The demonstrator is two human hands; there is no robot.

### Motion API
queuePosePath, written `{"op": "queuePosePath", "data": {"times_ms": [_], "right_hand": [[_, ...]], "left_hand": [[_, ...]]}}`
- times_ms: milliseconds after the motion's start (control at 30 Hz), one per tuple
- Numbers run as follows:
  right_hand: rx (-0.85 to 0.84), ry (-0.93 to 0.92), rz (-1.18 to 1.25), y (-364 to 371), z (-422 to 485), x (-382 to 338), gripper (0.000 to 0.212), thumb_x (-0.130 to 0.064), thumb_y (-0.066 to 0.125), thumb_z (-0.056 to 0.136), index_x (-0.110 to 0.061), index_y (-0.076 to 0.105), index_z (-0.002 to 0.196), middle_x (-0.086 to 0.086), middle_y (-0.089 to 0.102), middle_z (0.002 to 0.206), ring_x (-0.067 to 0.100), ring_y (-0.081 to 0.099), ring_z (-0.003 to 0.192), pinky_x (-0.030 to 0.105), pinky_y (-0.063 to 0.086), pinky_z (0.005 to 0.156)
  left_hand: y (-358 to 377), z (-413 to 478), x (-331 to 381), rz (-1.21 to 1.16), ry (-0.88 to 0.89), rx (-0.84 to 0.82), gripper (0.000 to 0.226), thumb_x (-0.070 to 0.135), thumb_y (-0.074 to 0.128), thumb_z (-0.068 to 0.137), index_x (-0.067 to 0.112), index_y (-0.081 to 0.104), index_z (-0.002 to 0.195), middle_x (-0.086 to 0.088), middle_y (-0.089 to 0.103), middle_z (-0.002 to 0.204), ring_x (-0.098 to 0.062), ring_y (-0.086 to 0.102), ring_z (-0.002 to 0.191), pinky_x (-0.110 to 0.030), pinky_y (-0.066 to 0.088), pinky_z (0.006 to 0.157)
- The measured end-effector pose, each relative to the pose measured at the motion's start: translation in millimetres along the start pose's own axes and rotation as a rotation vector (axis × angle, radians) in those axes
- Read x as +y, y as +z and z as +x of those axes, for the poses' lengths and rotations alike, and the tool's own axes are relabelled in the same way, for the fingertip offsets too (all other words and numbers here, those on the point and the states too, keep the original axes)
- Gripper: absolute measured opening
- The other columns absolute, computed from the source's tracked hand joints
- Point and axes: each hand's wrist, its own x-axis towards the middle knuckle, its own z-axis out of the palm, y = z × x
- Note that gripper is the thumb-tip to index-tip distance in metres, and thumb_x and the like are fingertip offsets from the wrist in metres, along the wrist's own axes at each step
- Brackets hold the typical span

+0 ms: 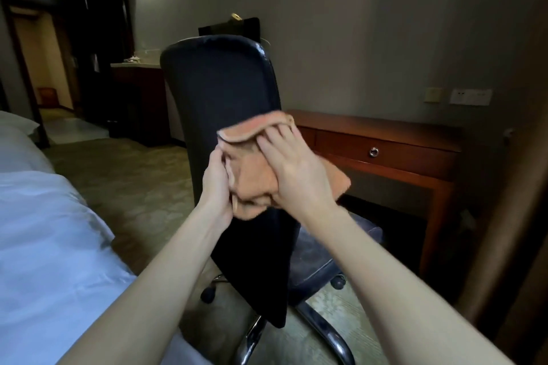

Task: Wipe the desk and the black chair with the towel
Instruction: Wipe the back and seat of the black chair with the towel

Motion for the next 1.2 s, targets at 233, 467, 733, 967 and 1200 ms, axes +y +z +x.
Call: {"op": "queuePosePath", "data": {"times_ms": [233,467,733,967,1200], "right_hand": [[-0.3,0.054,0.034,54.0,-151.0,-24.8,0.08,-0.015,0.071,0.061,-0.006,0.061,0.14,0.011,0.055,0.149,0.023,0.032,0.15,0.04,0.026,0.124],[-0.247,0.222,0.315,26.1,-161.2,-24.8,0.076,-0.003,0.067,0.054,-0.011,0.07,0.129,0.006,0.066,0.137,0.016,0.052,0.136,0.023,0.027,0.122],[-0.017,0.201,0.387,8.1,-50.1,-9.7,0.072,-0.005,0.063,0.08,-0.002,0.048,0.15,0.013,0.045,0.157,0.018,0.028,0.153,0.04,0.025,0.127],[-0.341,0.088,0.503,71.8,-87.1,-61.8,0.079,0.0,0.074,0.063,-0.014,0.055,0.138,0.003,0.051,0.148,0.026,0.045,0.141,0.036,0.051,0.105],[-0.367,0.091,0.558,122.8,-137.6,-90.8,0.05,-0.018,0.057,0.07,-0.011,0.07,0.118,0.006,0.072,0.11,0.025,0.069,0.105,0.037,0.054,0.095]], "left_hand": [[-8.9,1.6,-13.0,0.05,0.049,0.09,0.056,0.048,0.04,0.108,0.016,0.051,0.152,0.012,0.051,0.154,-0.005,0.05,0.138,-0.033,0.027,0.122],[15.4,-5.1,-20.7,0.203,0.118,0.097,0.082,0.062,0.058,0.094,0.025,0.033,0.162,0.01,0.038,0.164,-0.017,0.04,0.148,-0.033,0.027,0.122],[1.1,1.6,-23.4,0.016,0.029,-0.17,0.099,0.091,0.064,0.069,0.027,0.06,0.145,0.001,0.057,0.151,-0.017,0.056,0.137,-0.045,0.041,0.118],[-31.1,14.2,3.8,0.15,0.16,0.038,0.067,0.063,0.033,0.105,0.023,0.045,0.157,0.008,0.042,0.162,-0.01,0.042,0.146,-0.047,0.016,0.13],[-45.1,40.0,15.0,0.508,0.424,-0.008,0.078,0.06,0.049,0.102,0.025,0.021,0.166,0.01,0.027,0.169,-0.007,0.027,0.153,-0.021,0.02,0.116]]}}
